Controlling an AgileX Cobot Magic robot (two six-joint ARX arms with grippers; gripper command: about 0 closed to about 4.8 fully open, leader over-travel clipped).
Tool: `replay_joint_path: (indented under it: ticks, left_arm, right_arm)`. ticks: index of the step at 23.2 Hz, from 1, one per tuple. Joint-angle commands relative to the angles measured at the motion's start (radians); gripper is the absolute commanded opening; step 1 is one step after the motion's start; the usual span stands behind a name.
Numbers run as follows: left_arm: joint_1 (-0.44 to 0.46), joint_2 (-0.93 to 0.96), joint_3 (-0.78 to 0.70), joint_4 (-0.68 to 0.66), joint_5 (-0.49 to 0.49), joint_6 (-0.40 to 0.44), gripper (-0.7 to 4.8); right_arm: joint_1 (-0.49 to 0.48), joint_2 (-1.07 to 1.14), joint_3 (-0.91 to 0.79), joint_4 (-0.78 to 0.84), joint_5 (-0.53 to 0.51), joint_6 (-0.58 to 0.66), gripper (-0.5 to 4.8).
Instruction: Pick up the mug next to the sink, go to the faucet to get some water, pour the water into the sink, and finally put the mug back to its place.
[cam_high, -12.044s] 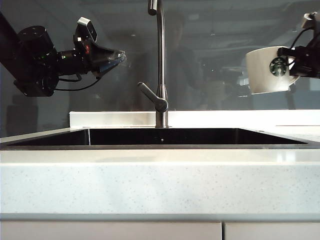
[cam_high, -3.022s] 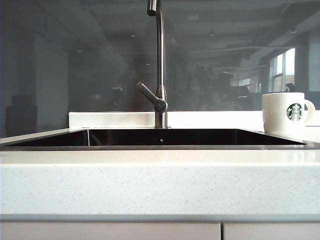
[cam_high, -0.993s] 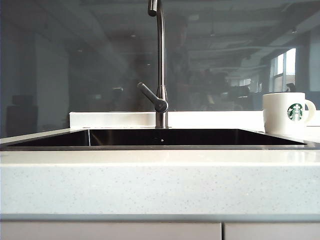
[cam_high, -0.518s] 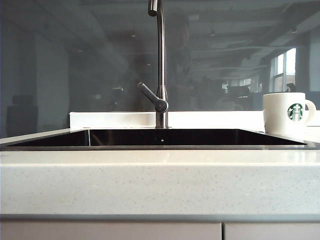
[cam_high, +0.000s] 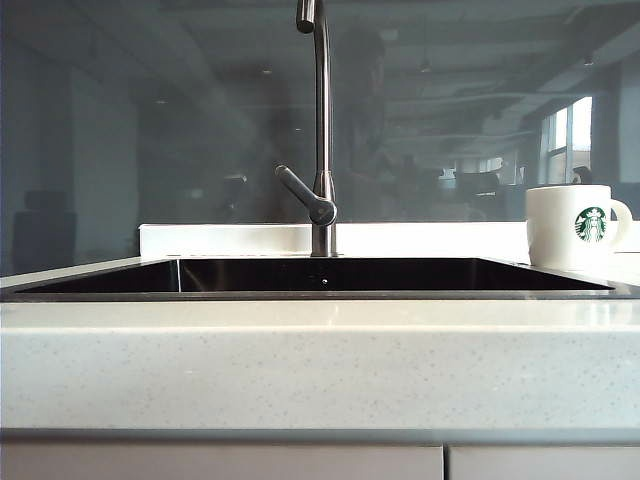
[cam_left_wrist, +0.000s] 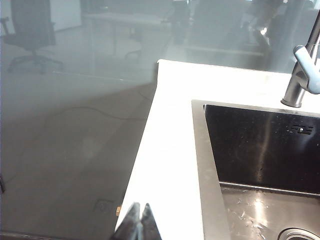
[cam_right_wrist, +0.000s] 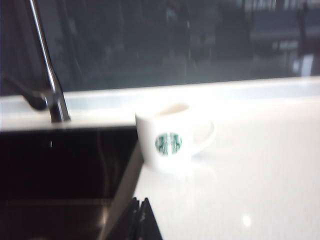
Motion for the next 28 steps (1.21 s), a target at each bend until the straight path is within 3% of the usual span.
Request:
replay_joint_path:
  ticks: [1,12,28]
  left_arm:
    - [0.002,0.001,0.003,0.013,0.004,0.003,-0.03]
    - [0.001,0.001,0.003,0.013,0.004,0.003,-0.03]
    - [0.001,0.001,0.003,0.013,0.004,0.003,-0.03]
  right_arm:
    - [0.000,-0.003,-0.003,-0.031,-0.006,0.011,-0.01]
    - [0.000,-0.003,-0.003,-0.040,0.002,-0.050,-0.01]
    - [0.000,-0.003,-0.003,-0.016,0.002,-0.024,-0.01]
